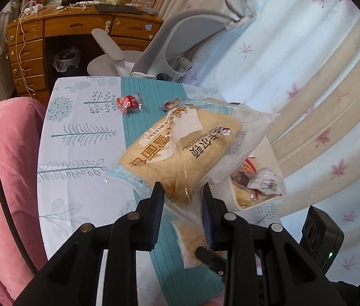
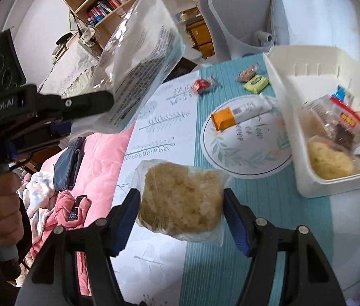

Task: Organize snacks
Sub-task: 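Carry the bread bag with the left tool while the right tool carries the cake bag, then lower the bread bag and cake bag into the tray, opening both tools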

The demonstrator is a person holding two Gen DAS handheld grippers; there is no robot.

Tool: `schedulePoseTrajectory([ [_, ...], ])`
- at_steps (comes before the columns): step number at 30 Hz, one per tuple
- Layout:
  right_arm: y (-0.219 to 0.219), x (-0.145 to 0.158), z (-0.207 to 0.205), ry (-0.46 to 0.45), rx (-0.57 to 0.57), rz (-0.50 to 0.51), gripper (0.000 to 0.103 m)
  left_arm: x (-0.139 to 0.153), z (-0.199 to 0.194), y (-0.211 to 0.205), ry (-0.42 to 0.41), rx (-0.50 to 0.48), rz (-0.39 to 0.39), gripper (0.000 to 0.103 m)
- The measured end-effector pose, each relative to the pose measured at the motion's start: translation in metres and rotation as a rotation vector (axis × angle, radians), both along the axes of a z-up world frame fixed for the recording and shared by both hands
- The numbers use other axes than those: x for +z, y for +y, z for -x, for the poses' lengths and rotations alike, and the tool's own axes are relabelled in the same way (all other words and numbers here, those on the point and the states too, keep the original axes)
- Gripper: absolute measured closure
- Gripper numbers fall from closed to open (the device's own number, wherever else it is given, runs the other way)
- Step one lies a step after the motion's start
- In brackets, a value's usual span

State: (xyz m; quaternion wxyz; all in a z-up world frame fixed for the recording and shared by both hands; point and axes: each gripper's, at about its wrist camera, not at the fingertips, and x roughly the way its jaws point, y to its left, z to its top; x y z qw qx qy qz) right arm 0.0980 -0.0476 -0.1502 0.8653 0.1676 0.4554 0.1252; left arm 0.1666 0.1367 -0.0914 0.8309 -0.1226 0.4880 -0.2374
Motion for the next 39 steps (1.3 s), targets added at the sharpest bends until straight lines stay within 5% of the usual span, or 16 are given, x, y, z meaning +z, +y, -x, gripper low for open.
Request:
schedulePoseTrajectory([
  [20, -0.115, 0.050, 0.014, -0.051, -0.118, 0.016, 0.038, 0.040, 0.033, -0.079, -0.061, 0.033, 0.090, 0.077],
  [39, -0.237, 0.048, -0.024, -0.072, -0.074, 0.048, 0.038, 0.025, 0.010, -0.207, -0.055, 0.118, 0.100, 0.077],
])
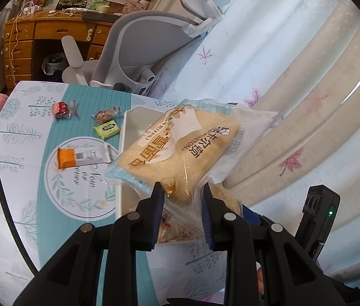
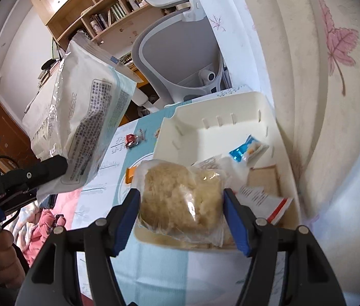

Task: Organize snacks
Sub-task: 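Lower the bread bag and cake bag into the tray, opening both tools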

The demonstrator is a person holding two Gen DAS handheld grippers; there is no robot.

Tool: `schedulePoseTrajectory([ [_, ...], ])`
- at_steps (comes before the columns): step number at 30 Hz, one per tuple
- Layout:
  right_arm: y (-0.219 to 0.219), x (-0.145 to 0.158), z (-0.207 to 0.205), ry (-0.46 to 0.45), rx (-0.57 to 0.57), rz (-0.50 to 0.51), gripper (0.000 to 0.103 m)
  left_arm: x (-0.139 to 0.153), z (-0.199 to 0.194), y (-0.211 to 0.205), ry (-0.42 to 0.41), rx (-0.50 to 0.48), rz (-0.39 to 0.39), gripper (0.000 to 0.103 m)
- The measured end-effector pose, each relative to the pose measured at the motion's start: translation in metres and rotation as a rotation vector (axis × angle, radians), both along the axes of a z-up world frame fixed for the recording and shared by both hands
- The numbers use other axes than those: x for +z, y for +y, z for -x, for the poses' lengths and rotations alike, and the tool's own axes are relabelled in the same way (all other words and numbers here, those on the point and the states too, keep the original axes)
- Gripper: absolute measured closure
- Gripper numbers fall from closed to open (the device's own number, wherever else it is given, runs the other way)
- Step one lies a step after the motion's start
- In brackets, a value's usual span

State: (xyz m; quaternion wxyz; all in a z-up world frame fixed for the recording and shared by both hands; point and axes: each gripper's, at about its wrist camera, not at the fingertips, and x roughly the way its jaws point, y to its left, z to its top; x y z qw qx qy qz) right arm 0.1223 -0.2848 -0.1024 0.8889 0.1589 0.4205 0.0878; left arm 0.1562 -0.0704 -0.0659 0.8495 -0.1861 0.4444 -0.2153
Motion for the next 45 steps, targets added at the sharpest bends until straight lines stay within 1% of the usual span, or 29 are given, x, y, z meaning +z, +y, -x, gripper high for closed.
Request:
schedulePoseTrajectory([
  [11, -0.037, -0.003, -0.033, -0.027, 0.033, 0.052, 0.037, -0.016, -0.031, -0.044, 0.014, 0.024, -0.015, 0.077],
  [14, -0.039, -0.002, -0.040, -0.033, 0.045, 0.071, 0.037, -0.020, -0.038, -0.054, 0.024, 0.007, -0.044, 0.074],
  [15, -0.039, -0.003, -0.041, -0.028, 0.047, 0.078, 0.036, -0.022, -0.041, -0.057, 0.038, 0.004, -0.062, 0.067],
  [16, -0.040, -0.005, -0.043, -0.016, 0.047, 0.082, 0.035, -0.024, -0.042, -0.058, 0.049, 0.006, -0.074, 0.062],
  [18, -0.042, -0.013, -0.046, 0.039, 0.050, 0.069, 0.034, -0.028, -0.042, -0.056, 0.063, 0.033, -0.084, 0.044],
  [20, -0.046, -0.020, -0.048, 0.082, 0.048, 0.036, 0.034, -0.030, -0.042, -0.052, 0.078, 0.049, -0.075, 0.037],
  [22, -0.049, -0.024, -0.048, 0.102, 0.036, 0.014, 0.033, -0.032, -0.040, -0.047, 0.094, 0.062, -0.073, 0.034],
  [24, -0.048, -0.025, -0.047, 0.109, 0.027, 0.014, 0.028, -0.034, -0.039, -0.042, 0.106, 0.072, -0.082, 0.029],
  [28, -0.044, -0.025, -0.045, 0.113, 0.017, 0.012, 0.025, -0.036, -0.034, -0.030, 0.123, 0.093, -0.087, 0.026],
  [34, -0.031, -0.031, -0.042, 0.141, 0.011, -0.010, 0.024, -0.045, -0.022, -0.009, 0.156, 0.115, -0.094, 0.025],
  [45, 0.025, -0.038, -0.032, 0.203, -0.007, -0.069, 0.024, -0.056, 0.002, 0.051, 0.229, 0.119, -0.140, 0.024],
])
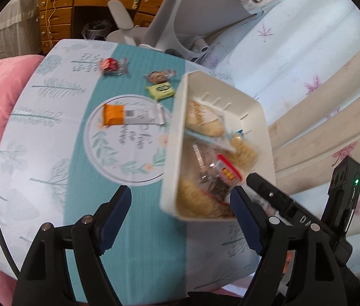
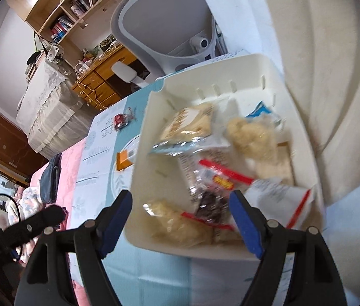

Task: Organize snacks
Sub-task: 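Lower the bread bag and cake bag into the tray, opening both tools, then move the left tool to the red candy while the right tool approaches the orange bar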

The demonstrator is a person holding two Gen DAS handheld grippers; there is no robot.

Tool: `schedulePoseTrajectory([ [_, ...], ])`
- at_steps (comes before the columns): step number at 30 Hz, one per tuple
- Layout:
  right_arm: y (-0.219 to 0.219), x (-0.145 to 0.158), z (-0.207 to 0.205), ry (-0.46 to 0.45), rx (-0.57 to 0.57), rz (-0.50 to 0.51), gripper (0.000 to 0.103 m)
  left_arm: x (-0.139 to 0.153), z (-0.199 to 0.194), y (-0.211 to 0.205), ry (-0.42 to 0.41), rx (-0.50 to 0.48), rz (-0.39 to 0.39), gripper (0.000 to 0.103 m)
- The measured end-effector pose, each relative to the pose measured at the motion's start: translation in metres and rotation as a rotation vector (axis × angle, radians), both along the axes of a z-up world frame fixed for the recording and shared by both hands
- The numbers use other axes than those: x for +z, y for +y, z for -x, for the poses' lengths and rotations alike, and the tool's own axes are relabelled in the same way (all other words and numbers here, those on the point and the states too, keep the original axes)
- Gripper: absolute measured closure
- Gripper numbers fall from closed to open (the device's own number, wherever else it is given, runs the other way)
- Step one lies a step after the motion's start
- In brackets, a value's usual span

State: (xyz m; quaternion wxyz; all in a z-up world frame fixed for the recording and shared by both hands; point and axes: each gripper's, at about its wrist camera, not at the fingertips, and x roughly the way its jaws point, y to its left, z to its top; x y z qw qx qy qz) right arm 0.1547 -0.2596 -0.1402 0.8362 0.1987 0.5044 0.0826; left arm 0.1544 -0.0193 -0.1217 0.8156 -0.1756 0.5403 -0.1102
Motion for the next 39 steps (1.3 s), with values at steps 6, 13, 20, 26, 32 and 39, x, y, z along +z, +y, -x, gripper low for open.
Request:
schedulePoseTrajectory([
  [6, 0.040, 0.000, 0.003, 0.011, -0.033, -0.034, 0.024, 0.001, 0.008, 0.045, 0.020, 0.001, -0.048, 0.021],
  [13, 0.086, -0.004, 0.007, 0.054, -0.124, -0.092, 0.024, 0.003, 0.009, 0.102, 0.026, -0.022, -0.103, 0.020],
  [20, 0.118, -0.011, 0.009, 0.121, -0.302, -0.164, 0.024, 0.003, -0.001, 0.146, 0.024, -0.104, -0.189, 0.020],
  [26, 0.147, -0.021, 0.004, 0.183, -0.401, -0.207, 0.024, 0.003, -0.027, 0.175, 0.007, -0.177, -0.244, 0.020],
  [32, 0.166, -0.031, -0.007, 0.259, -0.495, -0.222, 0.024, -0.002, -0.064, 0.189, 0.005, -0.231, -0.281, 0.020],
  [39, 0.181, -0.042, -0.032, 0.284, -0.587, -0.239, 0.024, -0.010, -0.120, 0.185, 0.008, -0.296, -0.336, 0.020],
])
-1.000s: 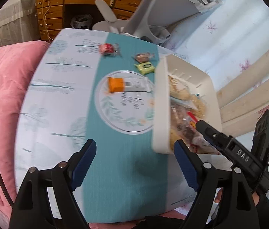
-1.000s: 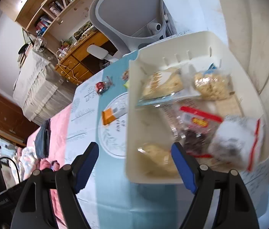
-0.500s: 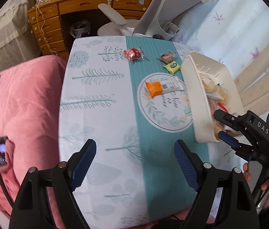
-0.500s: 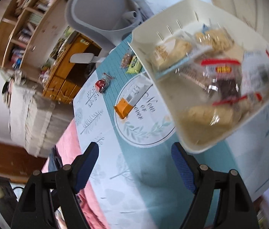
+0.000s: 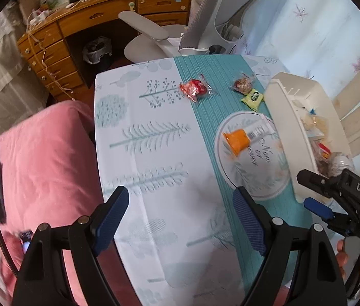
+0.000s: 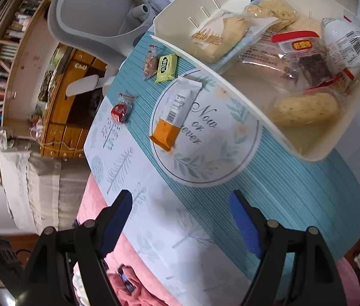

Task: Organize snacks
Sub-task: 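Move the left tool to the red candy while the right tool approaches the orange bar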

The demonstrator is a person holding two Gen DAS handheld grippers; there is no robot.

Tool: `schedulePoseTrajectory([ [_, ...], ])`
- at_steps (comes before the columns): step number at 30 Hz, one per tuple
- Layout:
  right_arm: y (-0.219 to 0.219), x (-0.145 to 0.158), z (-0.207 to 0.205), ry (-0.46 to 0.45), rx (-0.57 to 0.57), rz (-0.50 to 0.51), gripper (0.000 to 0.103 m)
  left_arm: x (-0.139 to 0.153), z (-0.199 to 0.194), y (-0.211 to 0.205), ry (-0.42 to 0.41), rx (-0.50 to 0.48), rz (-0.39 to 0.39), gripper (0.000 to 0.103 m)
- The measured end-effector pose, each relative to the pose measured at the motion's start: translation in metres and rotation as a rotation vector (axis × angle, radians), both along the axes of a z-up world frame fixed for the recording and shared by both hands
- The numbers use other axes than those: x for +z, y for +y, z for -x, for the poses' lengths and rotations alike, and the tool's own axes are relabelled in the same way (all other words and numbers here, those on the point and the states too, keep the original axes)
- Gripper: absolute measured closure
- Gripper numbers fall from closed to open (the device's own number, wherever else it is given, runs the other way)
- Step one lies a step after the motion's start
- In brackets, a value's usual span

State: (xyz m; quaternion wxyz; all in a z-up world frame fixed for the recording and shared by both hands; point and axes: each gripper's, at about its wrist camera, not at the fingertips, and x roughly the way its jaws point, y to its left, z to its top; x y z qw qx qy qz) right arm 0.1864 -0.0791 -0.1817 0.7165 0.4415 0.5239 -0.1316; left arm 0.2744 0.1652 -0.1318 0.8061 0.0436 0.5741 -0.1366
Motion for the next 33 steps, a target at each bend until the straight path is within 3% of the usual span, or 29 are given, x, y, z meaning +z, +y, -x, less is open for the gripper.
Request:
schedulePoseTrajectory([
  [9, 0.014, -0.025, -0.043, 0.031, -0.089, 0.011, 0.024, -0.017, -0.075, -0.023, 0.012, -0.080, -0.088, 0.020],
  [14, 0.020, -0.039, -0.073, 0.080, -0.067, 0.073, 0.024, -0.034, -0.116, -0.037, 0.020, -0.105, -0.105, 0.020],
  [24, 0.019, -0.065, -0.106, 0.065, -0.059, 0.207, 0.024, -0.082, -0.174, -0.065, 0.005, -0.142, -0.040, 0.020],
  [33, 0.019, -0.082, -0.116, 0.077, -0.053, 0.267, 0.024, -0.113, -0.194, -0.086, -0.026, -0.167, 0.026, 0.020],
])
